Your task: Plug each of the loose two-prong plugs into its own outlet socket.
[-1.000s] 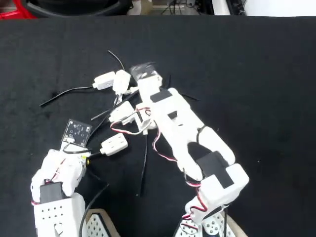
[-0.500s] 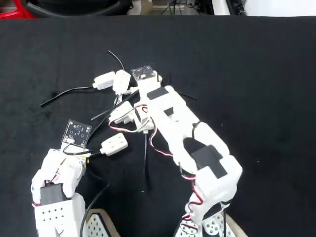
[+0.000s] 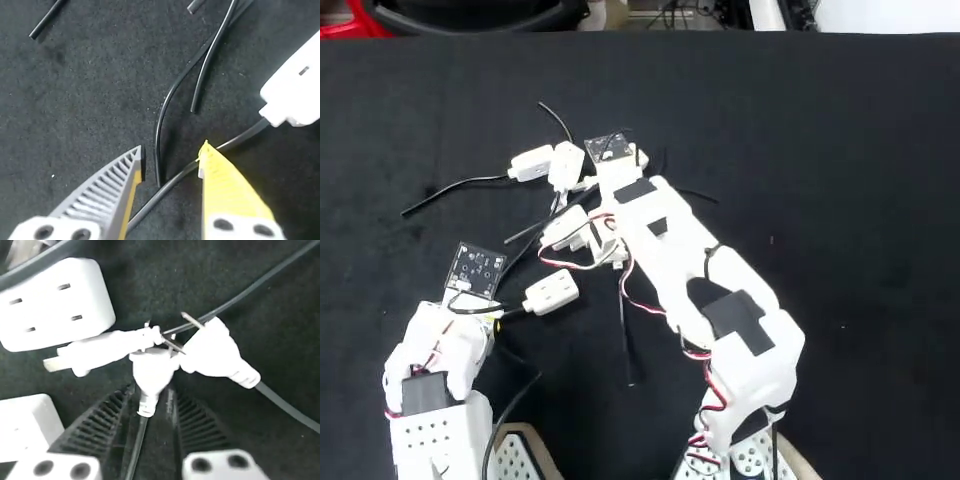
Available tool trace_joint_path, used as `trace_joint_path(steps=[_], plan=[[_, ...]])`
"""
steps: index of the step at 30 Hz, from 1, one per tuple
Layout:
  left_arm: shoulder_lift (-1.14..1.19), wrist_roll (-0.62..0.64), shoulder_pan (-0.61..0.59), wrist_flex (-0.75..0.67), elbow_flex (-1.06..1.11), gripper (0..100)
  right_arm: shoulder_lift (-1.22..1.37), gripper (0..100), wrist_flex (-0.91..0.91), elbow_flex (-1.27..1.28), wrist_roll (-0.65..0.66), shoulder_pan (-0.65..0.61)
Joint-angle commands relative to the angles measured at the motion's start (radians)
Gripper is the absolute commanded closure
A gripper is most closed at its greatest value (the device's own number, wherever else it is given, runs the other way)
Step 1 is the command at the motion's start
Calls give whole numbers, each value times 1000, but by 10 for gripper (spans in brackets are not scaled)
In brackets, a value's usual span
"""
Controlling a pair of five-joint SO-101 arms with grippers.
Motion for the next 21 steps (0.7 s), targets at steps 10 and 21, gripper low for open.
trace_joint_path(steps=[10,21], plan=[[-9,5,-1,3,5,811,-97,987,285,-170,342,-23],[-9,5,19,3,10,811,-209,985,408,-142,1461,95]])
